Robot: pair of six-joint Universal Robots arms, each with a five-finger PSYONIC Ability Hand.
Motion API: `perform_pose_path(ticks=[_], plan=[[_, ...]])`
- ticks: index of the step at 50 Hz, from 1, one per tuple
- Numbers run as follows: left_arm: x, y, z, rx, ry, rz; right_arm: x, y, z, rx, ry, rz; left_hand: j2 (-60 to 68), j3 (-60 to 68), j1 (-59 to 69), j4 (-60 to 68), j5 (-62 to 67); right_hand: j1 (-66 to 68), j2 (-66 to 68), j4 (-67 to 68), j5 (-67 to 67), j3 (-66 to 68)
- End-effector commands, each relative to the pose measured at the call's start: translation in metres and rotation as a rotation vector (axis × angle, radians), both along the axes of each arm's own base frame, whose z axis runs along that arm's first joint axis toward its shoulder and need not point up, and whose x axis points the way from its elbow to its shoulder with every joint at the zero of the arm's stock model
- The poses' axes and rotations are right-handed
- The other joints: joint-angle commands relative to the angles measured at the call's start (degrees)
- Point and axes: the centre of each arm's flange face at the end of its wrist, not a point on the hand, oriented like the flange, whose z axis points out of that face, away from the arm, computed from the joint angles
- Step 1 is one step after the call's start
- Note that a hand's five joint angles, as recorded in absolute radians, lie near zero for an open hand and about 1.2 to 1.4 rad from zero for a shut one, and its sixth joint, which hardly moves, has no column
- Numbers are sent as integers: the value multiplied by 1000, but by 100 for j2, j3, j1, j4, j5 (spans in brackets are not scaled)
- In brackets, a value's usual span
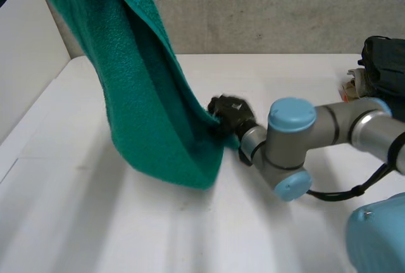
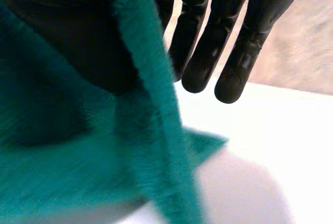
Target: Fold the laundry.
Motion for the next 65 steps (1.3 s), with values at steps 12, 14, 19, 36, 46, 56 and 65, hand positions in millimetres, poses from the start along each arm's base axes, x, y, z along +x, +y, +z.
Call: perform_pose_path(ticks=[12,14,19,36,46,56,65], plan=[[24,-36,-54,199,-109,133,-154,-4,244,-646,260,-254,1111,1144,1463,1106,1405,2255,1236,1195,1339,1215],[36,-52,-71,257,-129,190,-163,16,260,-661,339,-247,1111,1144,1463,1106,1405,2255,1236,1195,1339,1215],[53,-98,-126,442,-187,281,-187,37,271,-616,497,-266,1111,1144,1463,1106,1405,2255,1236,1195,1339,1215],[9,-230,-207,515,-249,221,-150,-78,154,-590,817,-347,1111,1144,1463,1106,1405,2255,1236,1195,1339,1215],[5,-245,-72,-36,0,222,-139,-82,273,-1121,408,-641,1111,1144,1463,1106,1405,2255,1236,1195,1339,1215],[15,-219,-115,160,-10,165,-138,-46,251,-1026,375,-479,1111,1144,1463,1106,1405,2255,1236,1195,1339,1215],[28,-197,-217,464,-125,152,-148,-23,132,-676,544,-199,1111,1144,1463,1106,1405,2255,1236,1195,1339,1215]])
